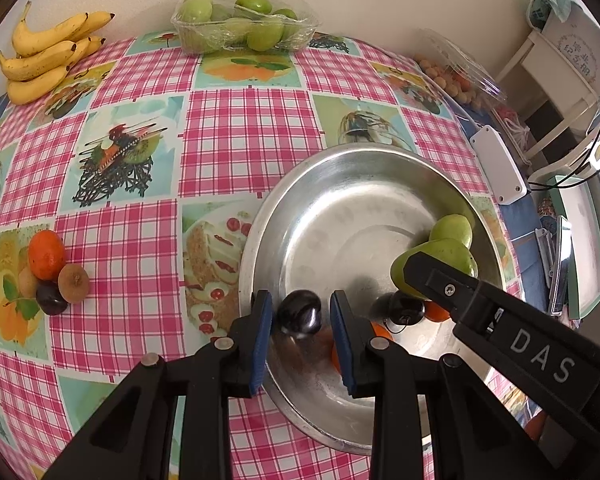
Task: Organize fruits
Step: 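Open the right tool to drop the green apple while the left tool releases the plum into the bowl, then move both open tools from the bowl back to the remaining fruits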
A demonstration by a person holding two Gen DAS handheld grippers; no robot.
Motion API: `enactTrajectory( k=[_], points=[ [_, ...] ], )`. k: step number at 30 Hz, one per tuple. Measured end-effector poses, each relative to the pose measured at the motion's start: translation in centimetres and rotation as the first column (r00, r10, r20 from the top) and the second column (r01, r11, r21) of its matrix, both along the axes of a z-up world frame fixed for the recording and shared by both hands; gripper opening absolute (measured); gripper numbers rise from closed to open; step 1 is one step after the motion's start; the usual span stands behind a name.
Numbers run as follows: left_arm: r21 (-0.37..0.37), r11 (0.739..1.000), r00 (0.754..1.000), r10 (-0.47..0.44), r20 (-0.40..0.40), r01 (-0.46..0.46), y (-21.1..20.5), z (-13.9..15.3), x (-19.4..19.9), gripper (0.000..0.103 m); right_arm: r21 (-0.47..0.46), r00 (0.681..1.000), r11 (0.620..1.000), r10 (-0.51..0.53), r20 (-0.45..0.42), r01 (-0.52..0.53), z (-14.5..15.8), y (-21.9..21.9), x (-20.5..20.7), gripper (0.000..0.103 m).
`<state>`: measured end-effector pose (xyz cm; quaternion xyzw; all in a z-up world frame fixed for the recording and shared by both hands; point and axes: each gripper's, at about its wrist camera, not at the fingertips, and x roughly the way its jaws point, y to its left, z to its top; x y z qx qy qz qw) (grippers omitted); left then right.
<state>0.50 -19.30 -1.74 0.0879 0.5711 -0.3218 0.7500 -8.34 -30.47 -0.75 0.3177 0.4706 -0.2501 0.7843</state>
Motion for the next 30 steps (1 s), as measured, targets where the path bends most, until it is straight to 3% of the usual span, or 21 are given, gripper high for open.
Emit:
enactTrajectory(
  k=[19, 30],
  points=[
    [-0.017, 1.000, 1.000, 0.017, -0.009, -0.018, 0.7, 0.7, 0.3, 0.031, -0.030, 0.999, 0.999, 0.033, 0.024, -0.032, 1.3, 0.8, 0.4, 0.042],
    [-0.016, 0.991, 0.991, 0.132, 0.005, -0.132, 3.6, 2.2, 1.7, 0.031, -0.046, 0.999, 0.999, 0.027, 0.034, -0.026, 1.9, 0.9, 0.1, 0.042]
  ],
)
